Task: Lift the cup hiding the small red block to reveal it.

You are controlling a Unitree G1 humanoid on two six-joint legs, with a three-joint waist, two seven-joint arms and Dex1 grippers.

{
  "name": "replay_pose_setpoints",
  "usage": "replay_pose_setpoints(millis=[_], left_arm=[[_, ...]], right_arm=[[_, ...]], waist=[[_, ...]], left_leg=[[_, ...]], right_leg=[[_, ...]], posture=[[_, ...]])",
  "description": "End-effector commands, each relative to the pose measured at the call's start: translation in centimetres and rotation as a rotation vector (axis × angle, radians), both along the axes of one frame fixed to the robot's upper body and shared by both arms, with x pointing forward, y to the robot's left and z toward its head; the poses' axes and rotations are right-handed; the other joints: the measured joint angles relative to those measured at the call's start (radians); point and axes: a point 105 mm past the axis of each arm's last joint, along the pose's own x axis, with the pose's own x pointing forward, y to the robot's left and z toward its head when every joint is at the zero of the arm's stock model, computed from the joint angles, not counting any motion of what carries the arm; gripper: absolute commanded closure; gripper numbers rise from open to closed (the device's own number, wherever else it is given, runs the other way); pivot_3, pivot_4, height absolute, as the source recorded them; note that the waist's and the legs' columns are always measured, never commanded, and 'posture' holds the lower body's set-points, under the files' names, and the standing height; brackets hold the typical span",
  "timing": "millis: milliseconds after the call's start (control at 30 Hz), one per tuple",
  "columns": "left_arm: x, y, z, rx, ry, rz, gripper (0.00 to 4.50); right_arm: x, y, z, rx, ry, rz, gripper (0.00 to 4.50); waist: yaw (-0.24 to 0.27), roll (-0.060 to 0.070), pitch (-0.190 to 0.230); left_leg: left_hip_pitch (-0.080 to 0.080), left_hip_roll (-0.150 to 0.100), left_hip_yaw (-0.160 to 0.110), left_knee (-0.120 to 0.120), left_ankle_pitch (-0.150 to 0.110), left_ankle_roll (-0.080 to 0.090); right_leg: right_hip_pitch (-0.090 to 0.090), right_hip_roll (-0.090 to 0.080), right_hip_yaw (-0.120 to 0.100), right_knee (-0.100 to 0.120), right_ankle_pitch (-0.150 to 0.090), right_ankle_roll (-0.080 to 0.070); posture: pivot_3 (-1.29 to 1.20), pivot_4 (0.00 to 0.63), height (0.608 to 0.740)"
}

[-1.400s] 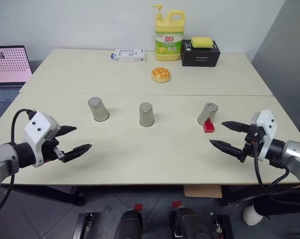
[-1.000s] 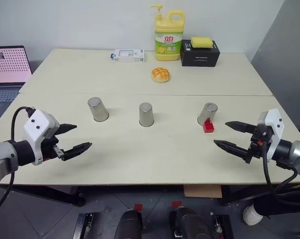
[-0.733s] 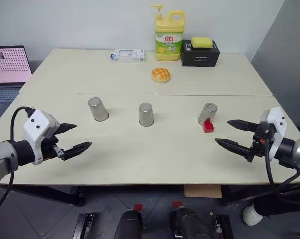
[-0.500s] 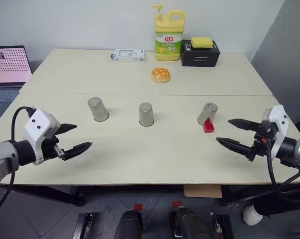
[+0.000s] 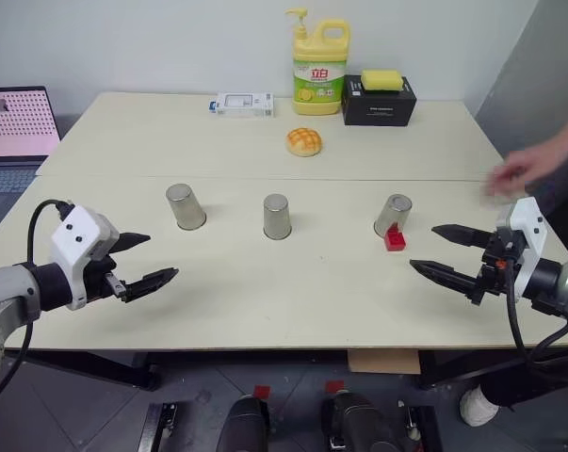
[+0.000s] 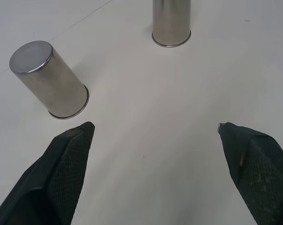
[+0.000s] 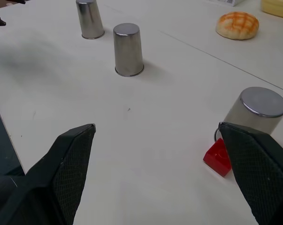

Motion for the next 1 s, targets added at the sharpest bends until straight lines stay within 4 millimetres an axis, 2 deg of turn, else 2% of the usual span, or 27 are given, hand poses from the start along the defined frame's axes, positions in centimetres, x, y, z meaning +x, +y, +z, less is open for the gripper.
replay_pose_setpoints(millis=[33, 600, 1000], left_arm=[[-0.1, -0.3, 0.9, 0.036, -0.034, -0.014, 0.0], [0.1, -0.7, 0.9, 0.034, -0.037, -0.027, 0.0], [0.4, -1.0, 1.0, 0.034, -0.038, -0.044, 0.0]], right_arm=[[-0.1, 0.1, 0.6, -0.007, -0.044, 0.014, 0.04], [0.1, -0.7, -0.1, -0.041, -0.044, -0.01, 0.04], [-0.1, -1.9, -1.7, -0.098, 0.075, -0.059, 0.04]], waist=[[0.0, 0.0, 0.0], [0.0, 0.0, 0.0], [0.0, 0.0, 0.0]], left_leg=[[0.0, 0.0, 0.0, 0.0, 0.0, 0.0], [0.0, 0.0, 0.0, 0.0, 0.0, 0.0], [0.0, 0.0, 0.0, 0.0, 0.0, 0.0]], right_leg=[[0.0, 0.0, 0.0, 0.0, 0.0, 0.0], [0.0, 0.0, 0.0, 0.0, 0.0, 0.0], [0.0, 0.0, 0.0, 0.0, 0.0, 0.0]], posture=[[0.0, 0.15, 0.74], [0.0, 0.15, 0.74], [0.0, 0.15, 0.74]])
